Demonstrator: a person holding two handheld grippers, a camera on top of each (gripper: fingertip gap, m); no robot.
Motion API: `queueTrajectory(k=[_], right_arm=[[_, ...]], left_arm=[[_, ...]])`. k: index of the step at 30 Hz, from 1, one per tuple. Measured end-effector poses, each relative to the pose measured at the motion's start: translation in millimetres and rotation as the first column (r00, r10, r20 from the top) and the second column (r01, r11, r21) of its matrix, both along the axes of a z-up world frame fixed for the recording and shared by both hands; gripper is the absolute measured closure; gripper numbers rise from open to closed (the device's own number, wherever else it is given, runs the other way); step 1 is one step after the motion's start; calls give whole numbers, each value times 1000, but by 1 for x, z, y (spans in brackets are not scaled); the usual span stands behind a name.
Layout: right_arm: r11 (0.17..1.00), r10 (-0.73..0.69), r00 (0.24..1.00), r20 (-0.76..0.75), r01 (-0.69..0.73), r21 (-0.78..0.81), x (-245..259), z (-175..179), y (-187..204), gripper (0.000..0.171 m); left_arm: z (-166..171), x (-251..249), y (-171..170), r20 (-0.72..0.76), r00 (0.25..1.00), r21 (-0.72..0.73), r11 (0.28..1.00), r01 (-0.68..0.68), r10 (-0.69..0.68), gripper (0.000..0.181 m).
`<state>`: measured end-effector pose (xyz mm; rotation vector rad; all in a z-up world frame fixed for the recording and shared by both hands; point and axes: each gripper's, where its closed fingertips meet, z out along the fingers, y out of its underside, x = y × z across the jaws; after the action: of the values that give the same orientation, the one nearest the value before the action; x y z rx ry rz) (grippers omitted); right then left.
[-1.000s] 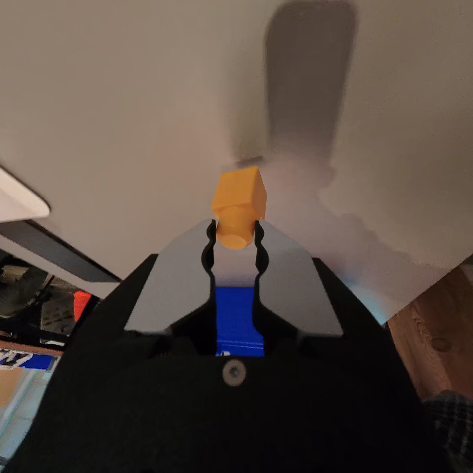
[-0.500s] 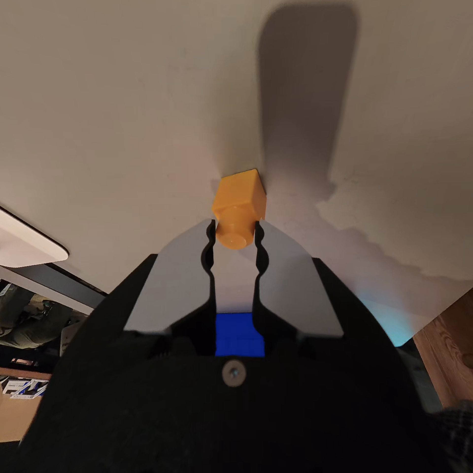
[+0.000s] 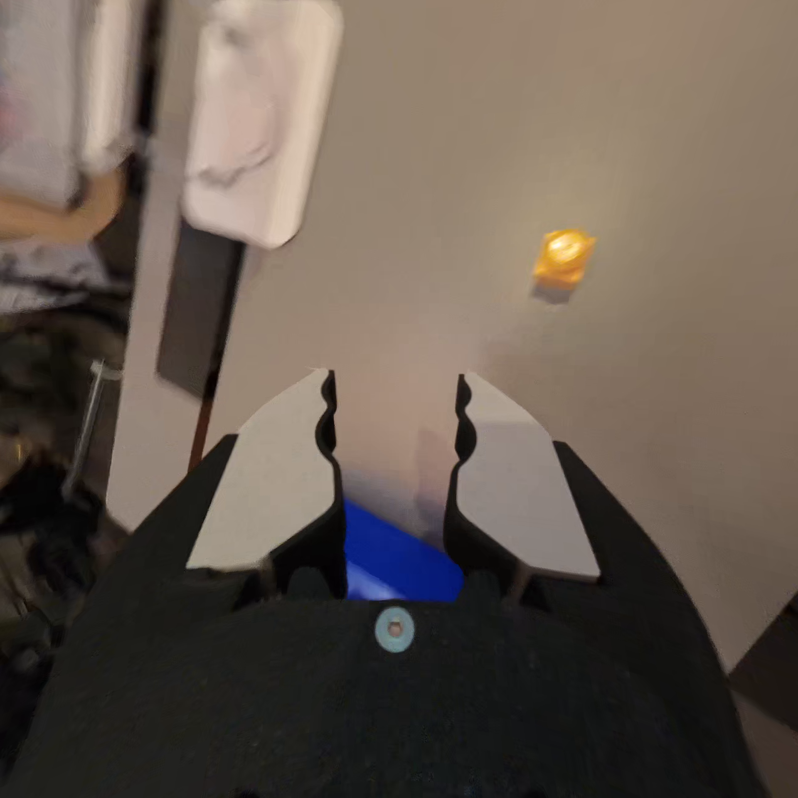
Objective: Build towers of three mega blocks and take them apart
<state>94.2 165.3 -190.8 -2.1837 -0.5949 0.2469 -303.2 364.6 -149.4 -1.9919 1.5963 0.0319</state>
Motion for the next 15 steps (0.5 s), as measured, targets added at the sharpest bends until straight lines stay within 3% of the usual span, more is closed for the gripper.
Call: queueTrajectory(k=[3,8,11,15], right_arm=[[1000,3,1000,-19,-3,1,-1,-6,1,90],[1000,0,998,-61,-1,-20,-4,-20,7,90],[999,13,996,-89,-16,-30,-10,-25,12,90],[999,37,995,-94,-41,-35,-18,-27,17,91]], left_arm=[[26,-110,15,107,952,25,956,-292,288,133],[-9,-263,-14,157,720,-134,737,-663,676,135],[-44,-304,-38,202,570,-187,603,-776,796,139],[-85,-321,-57,294,403,-218,471,-854,867,147]])
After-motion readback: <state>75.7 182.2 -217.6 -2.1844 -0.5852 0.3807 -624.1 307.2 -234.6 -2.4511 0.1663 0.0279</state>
